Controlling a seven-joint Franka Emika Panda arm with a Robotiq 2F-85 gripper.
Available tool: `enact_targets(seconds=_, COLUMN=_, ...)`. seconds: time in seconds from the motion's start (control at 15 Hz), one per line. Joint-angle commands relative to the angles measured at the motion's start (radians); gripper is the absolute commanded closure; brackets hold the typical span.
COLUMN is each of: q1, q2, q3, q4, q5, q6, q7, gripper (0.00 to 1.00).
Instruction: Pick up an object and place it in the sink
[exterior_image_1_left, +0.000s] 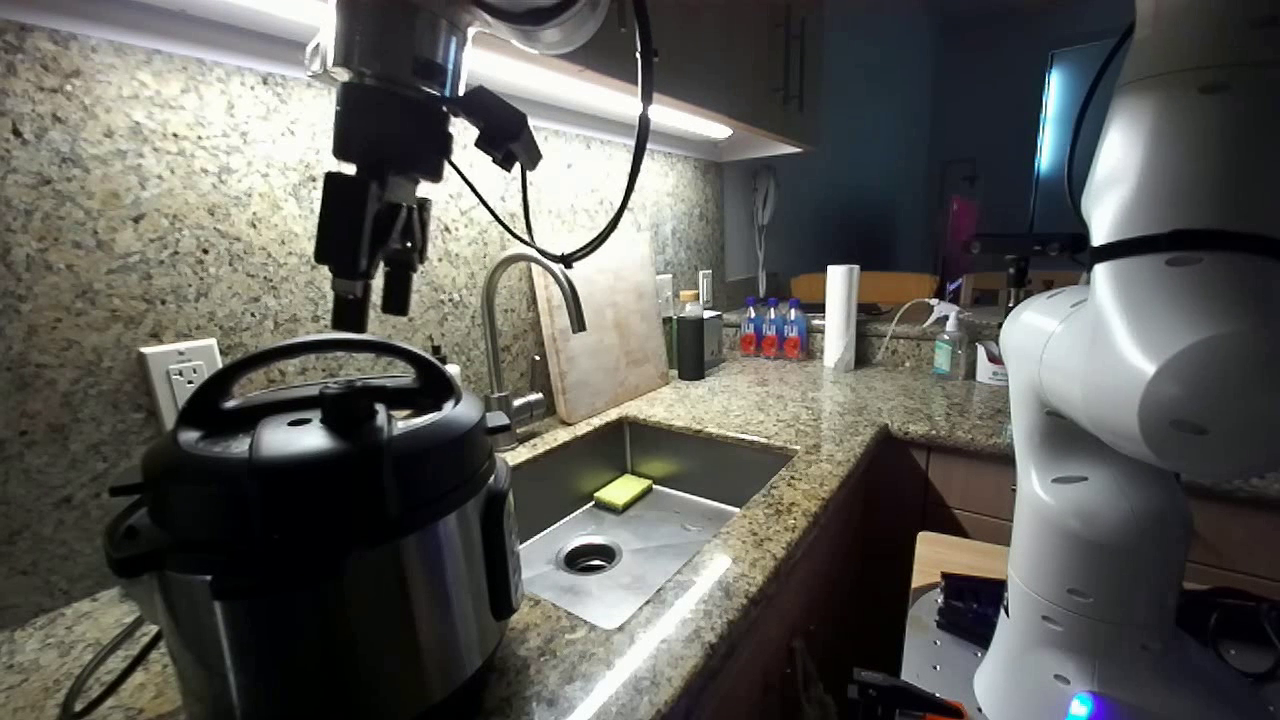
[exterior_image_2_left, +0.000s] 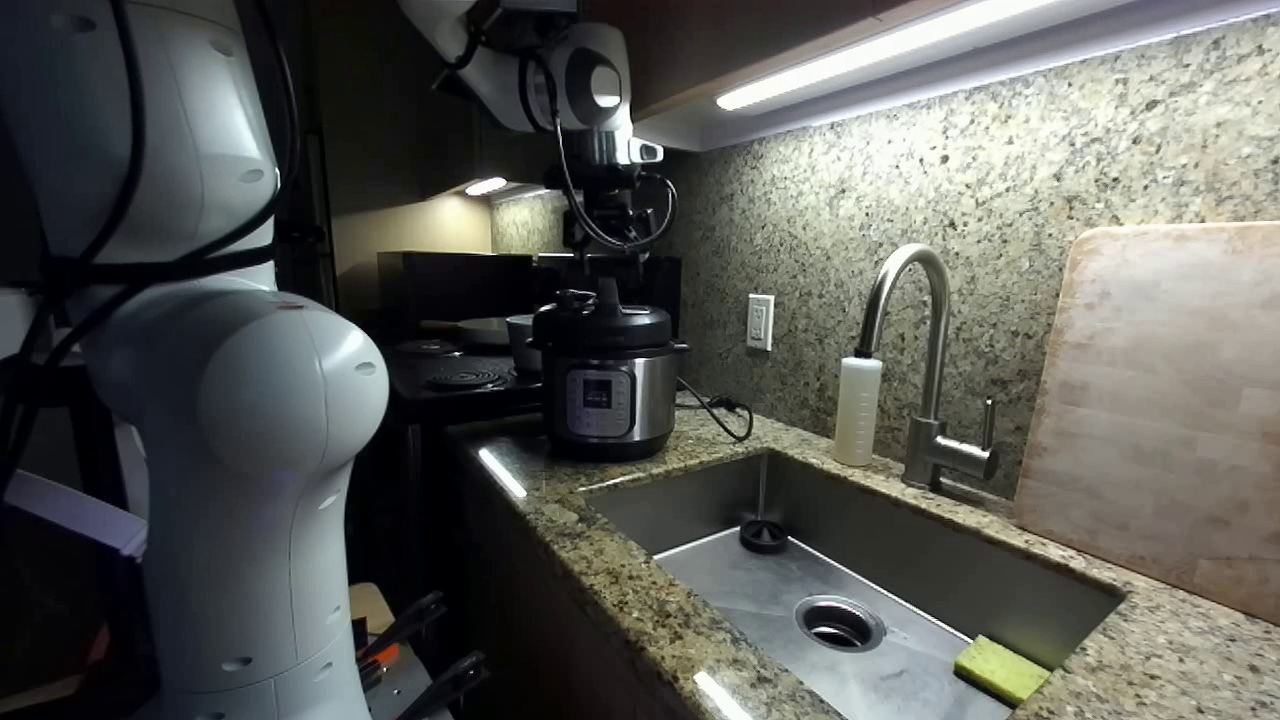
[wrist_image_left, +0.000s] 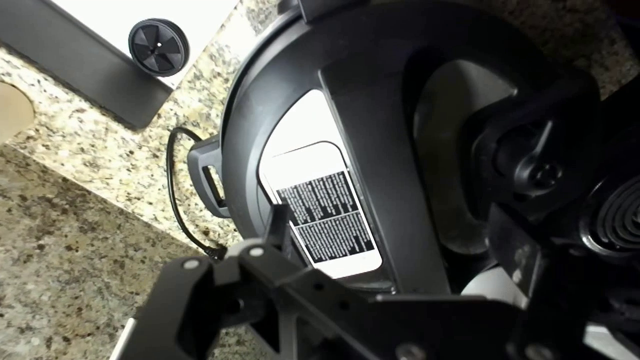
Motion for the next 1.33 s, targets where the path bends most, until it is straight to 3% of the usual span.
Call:
enact_targets(seconds=0.0, q1=0.004, q2=0.017, q3=0.007, q4=0.016, q5=0.022, q6=-0.031, q7=-0.075, gripper=0.00)
enact_targets(seconds=0.6, q1=0.011, q2=0.079, q3=0.018, q4=0.024, q5=0.038, q6=-0.051, q7=-0.169, gripper=0.00)
enact_targets(seconds=0.67, q1=0.012, q2=0.087, q3=0.021, q4=0.025, q5=0.046, q6=-0.050, q7=-0.182, gripper=0.25)
enact_targets(seconds=0.8, q1=0.012, q2=0.098, q3=0.027, q4=0.031, q5=0.060, q6=-0.049, q7=-0.202, gripper=0.32)
enact_targets(seconds=1.27, q1=0.007, q2=0.111, q3=0.031, q4=0.069, q5=0.083, q6=-0.059, q7=-0.243, gripper=0.77)
